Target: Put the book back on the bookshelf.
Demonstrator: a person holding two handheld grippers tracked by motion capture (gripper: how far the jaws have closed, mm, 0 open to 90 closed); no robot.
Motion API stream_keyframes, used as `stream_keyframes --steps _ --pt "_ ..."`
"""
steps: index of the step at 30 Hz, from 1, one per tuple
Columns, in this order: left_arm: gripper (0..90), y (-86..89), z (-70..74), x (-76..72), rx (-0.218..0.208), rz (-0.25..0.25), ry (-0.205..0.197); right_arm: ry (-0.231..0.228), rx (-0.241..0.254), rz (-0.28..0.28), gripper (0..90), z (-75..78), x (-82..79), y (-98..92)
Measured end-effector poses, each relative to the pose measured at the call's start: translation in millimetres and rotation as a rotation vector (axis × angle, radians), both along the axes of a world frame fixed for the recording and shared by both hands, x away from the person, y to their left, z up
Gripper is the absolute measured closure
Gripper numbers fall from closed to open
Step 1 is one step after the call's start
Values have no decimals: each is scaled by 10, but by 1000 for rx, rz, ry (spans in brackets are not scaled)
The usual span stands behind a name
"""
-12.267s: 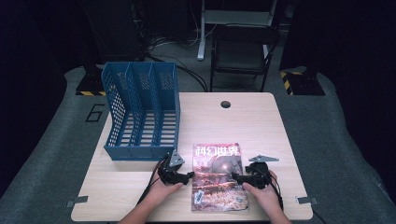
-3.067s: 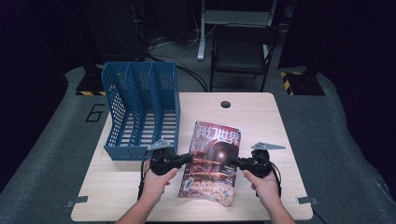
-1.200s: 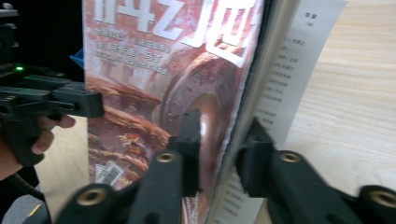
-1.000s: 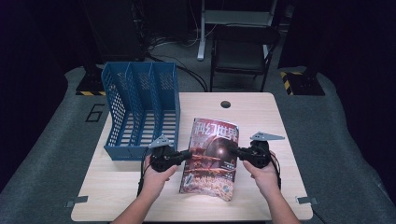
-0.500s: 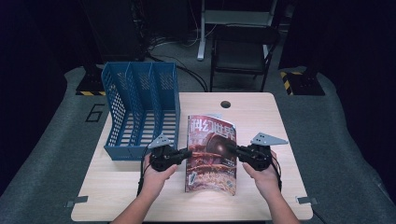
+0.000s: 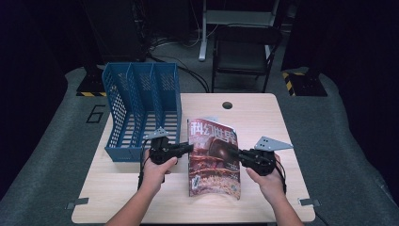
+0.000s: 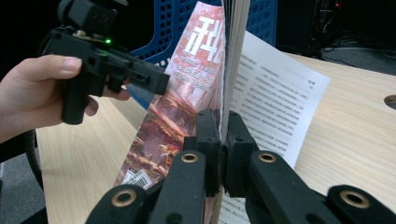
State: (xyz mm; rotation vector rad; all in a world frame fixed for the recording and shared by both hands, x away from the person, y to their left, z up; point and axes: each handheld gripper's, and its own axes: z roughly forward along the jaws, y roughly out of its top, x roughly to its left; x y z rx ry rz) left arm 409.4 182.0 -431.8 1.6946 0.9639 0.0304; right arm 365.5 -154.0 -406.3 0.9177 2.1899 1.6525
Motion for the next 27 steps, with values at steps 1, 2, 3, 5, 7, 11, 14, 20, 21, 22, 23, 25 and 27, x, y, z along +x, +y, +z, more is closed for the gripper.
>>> stream_keyframes --steps 1,2,3,5,7,11,14,20,21,22,23,25,27 --pt "726 1 0 16 -7 -1 12 2 -2 1 873 4 -9 2" --pt "723 3 -7 36 -14 1 15 -13 -2 10 873 3 -8 5" --pt "718 5 -14 51 -16 3 19 -13 -2 13 873 7 -19 9" --pt "708 -10 -41 93 -26 1 46 -14 -8 21 873 13 -33 14" --pt "706 -26 -52 130 -6 0 47 -16 -17 27 873 10 -40 26" --pt "724 -48 -49 201 -12 1 63 -19 -9 22 873 -4 -38 31" --pt "767 -59 -43 228 -14 6 62 -22 -5 29 873 -1 -39 19" --pt "834 -96 21 172 -22 -5 26 0 5 1 871 -13 -5 -27" --pt "836 -103 41 156 -16 -8 16 16 12 -6 870 -15 -5 -32" --pt "838 -106 57 146 -13 -12 11 19 17 -5 868 -19 14 -47" --pt "838 -106 69 138 -12 -13 7 35 23 -5 863 -21 27 -58" --pt "840 -112 94 118 -7 -24 -1 71 51 -25 845 -26 59 -85" --pt "841 -125 115 87 -7 -28 -12 110 66 -33 816 -29 98 -105"
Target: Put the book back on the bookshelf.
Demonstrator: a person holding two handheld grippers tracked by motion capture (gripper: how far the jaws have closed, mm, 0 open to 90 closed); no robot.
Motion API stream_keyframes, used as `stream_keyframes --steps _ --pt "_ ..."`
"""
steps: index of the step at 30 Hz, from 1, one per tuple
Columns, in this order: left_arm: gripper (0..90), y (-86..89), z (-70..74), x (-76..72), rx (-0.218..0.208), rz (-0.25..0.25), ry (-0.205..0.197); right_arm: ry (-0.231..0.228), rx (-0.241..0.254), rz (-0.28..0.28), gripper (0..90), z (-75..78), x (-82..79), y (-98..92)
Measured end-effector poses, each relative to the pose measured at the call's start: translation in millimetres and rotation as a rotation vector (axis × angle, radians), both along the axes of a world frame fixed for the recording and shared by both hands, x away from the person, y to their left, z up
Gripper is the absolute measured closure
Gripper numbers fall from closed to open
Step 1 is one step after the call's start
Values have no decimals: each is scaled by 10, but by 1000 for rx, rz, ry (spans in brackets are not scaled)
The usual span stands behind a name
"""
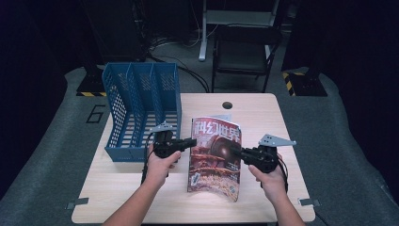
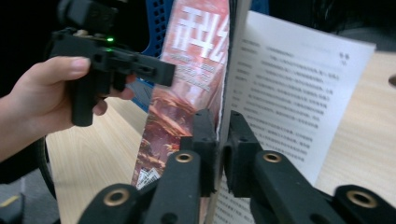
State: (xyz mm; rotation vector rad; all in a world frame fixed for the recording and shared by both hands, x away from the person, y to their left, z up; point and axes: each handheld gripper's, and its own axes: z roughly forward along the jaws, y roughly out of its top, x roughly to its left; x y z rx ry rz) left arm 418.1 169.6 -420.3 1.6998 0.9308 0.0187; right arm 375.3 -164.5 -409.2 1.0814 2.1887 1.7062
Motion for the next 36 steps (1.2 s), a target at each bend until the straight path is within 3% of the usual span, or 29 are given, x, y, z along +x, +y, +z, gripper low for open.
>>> stream_keyframes --steps 2,7,11,16,18,22,30,33,36 --pt "841 -8 11 -21 16 -7 -23 22 6 -9 795 4 28 -3" --pt "842 -13 25 -61 -1 -16 -27 60 6 -28 732 50 112 -24" --pt "842 -19 53 -101 -5 -31 -44 121 -7 -39 660 54 208 -44" --pt "842 -5 85 -134 -6 -36 -63 145 -22 -60 736 55 279 -81" --pt "842 7 104 -145 -3 -39 -77 129 -39 -70 837 77 279 -100" --pt "842 18 143 -158 6 -28 -104 78 -49 -58 870 127 236 -81" --pt "838 45 177 -154 21 9 -169 -134 -105 -71 873 263 109 10" --pt "835 44 143 -164 28 15 -167 -169 -110 -75 873 249 57 53" --pt "829 72 113 -183 27 15 -163 -172 -102 -52 873 227 14 79"
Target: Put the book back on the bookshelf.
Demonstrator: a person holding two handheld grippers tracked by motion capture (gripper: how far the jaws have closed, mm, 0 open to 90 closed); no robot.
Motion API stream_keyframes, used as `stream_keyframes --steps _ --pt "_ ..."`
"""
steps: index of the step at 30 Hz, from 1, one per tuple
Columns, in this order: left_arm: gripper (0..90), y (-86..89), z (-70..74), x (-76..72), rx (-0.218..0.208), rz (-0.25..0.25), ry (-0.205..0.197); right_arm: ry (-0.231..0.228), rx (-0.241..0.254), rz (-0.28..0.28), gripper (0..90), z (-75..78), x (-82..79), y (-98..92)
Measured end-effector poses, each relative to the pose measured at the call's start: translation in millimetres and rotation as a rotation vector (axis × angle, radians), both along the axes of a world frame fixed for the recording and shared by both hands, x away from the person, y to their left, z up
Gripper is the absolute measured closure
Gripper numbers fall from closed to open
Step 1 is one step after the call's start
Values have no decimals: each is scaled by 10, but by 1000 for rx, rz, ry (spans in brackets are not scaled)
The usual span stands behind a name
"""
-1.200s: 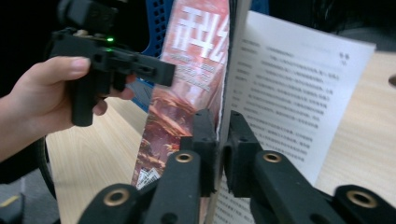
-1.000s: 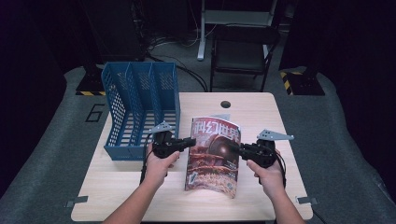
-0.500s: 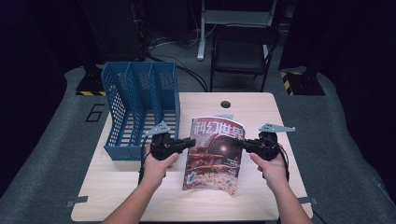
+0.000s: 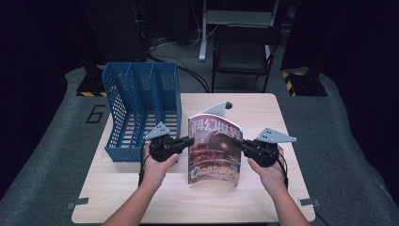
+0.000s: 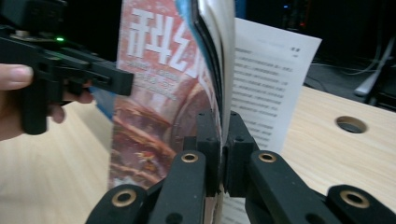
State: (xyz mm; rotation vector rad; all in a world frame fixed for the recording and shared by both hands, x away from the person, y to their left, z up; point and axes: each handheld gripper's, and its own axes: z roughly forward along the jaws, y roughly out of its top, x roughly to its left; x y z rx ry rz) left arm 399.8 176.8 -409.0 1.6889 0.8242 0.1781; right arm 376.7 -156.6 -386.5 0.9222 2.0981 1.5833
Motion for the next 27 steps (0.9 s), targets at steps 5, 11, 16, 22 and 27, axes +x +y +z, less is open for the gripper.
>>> stream_keyframes --steps 5,11,16,22,27 --pt "818 67 -27 -68 -17 6 6 -9 19 46 872 -1 -86 12" --pt "802 97 -36 -182 1 -22 13 20 50 82 867 2 -192 -27" --pt "808 119 -42 -265 -8 -57 21 32 74 119 860 -22 -266 -97" --pt "831 108 -12 -410 32 -79 -16 45 90 130 838 -48 -371 -156" --pt "830 119 -2 -495 37 -100 -5 64 91 129 802 -69 -468 -171"
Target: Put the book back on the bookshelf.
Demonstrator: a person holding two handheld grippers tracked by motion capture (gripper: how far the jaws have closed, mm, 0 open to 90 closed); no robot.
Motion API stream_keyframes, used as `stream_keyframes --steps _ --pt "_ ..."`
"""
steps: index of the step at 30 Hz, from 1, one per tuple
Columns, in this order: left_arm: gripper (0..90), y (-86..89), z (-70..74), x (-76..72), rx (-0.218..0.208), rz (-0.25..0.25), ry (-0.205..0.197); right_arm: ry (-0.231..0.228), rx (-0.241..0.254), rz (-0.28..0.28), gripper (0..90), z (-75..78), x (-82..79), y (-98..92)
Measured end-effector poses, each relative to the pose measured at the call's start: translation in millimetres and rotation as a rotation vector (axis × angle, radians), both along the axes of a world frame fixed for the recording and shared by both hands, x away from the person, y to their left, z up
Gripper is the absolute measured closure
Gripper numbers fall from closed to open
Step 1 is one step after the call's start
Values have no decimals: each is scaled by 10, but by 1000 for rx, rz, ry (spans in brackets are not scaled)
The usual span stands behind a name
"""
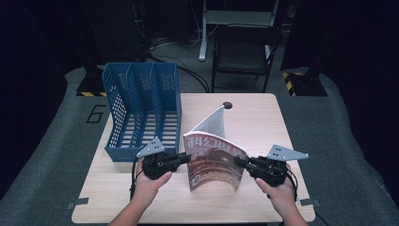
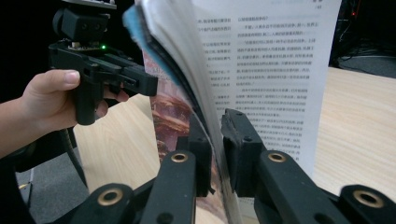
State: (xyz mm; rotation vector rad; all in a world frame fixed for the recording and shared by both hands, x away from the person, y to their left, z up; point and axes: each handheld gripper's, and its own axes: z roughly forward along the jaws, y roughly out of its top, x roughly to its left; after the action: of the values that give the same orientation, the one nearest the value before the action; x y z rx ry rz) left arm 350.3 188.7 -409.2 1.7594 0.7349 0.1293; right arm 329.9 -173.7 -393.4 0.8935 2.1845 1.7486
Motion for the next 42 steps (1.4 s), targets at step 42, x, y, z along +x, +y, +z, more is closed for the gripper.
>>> stream_keyframes --steps 42 --pt "727 -333 706 40 32 -131 4 5 18 33 819 -62 -116 -108"
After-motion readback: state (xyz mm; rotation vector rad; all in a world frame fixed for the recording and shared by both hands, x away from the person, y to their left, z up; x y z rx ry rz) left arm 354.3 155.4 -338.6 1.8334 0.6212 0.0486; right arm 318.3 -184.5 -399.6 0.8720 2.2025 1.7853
